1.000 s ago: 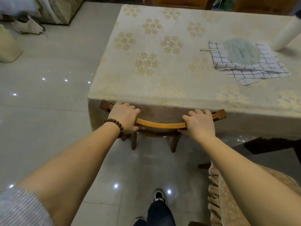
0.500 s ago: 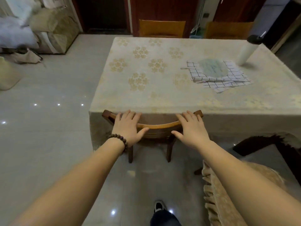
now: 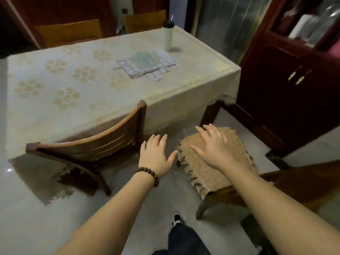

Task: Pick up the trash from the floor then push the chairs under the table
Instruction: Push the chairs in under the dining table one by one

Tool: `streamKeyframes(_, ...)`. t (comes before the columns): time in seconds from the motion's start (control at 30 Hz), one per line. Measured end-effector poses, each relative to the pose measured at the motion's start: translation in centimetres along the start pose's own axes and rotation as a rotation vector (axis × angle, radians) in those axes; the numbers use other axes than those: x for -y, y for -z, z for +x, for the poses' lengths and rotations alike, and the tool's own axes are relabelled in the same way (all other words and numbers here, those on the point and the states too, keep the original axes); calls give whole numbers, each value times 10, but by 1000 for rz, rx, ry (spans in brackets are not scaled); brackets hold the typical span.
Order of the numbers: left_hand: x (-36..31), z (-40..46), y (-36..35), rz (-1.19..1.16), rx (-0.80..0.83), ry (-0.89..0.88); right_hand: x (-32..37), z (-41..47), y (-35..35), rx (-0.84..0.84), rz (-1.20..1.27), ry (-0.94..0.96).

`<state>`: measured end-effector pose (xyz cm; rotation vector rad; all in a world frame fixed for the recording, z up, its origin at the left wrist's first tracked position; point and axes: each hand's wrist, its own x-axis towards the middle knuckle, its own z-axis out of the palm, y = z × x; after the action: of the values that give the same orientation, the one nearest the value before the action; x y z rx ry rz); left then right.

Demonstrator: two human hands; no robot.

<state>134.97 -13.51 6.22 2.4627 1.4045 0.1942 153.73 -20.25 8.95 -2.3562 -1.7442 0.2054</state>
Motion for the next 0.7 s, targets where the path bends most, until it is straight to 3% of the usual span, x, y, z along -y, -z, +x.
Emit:
streamKeyframes(0.23, -118, 1, -24, -21, 139, -308, -126, -86, 43, -53, -50, -281)
streamKeyframes(0.47, -218, -4, -49, -1, 222, -434, -223, -156, 70, -129, -72, -494)
streamKeyframes(0.7, -295, -16, -84, 9, 307, -368, -315, -184, 79, -44, -13, -394)
